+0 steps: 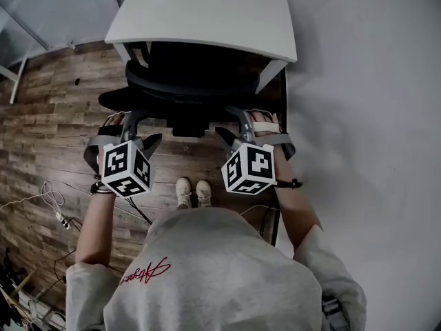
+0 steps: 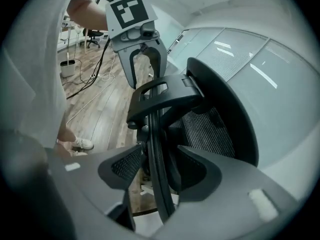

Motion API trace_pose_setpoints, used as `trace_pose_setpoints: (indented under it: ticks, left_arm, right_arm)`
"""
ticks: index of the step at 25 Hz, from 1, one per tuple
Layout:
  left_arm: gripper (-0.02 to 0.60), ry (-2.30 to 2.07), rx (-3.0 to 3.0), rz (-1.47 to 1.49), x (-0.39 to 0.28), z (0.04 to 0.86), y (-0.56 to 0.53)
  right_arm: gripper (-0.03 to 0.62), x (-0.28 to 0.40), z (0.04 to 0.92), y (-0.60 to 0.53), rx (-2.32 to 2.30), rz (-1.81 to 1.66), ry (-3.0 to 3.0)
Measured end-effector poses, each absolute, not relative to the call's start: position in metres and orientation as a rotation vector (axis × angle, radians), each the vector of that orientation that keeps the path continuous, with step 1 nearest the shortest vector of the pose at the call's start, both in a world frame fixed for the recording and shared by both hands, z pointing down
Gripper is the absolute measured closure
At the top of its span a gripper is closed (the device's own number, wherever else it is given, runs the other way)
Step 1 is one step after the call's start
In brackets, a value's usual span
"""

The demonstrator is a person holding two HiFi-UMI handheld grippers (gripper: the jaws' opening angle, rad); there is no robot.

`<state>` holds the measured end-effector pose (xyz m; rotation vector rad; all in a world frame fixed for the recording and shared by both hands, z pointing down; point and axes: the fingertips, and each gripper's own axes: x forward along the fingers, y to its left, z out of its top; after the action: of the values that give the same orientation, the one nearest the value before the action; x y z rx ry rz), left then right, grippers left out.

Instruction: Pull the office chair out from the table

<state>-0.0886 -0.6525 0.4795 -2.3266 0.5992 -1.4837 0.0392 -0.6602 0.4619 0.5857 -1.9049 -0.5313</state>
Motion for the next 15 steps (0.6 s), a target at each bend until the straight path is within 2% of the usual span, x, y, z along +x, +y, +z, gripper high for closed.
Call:
trace_pose_setpoints:
  ticks: [15]
  left_arm:
    - [0.328, 0.434, -2.002, -1.653, -0.088, 0.514, -0.679]
  right_arm:
    - [0.376, 0.041, 0.526, -0.681, 0.470, -0.588, -1.707]
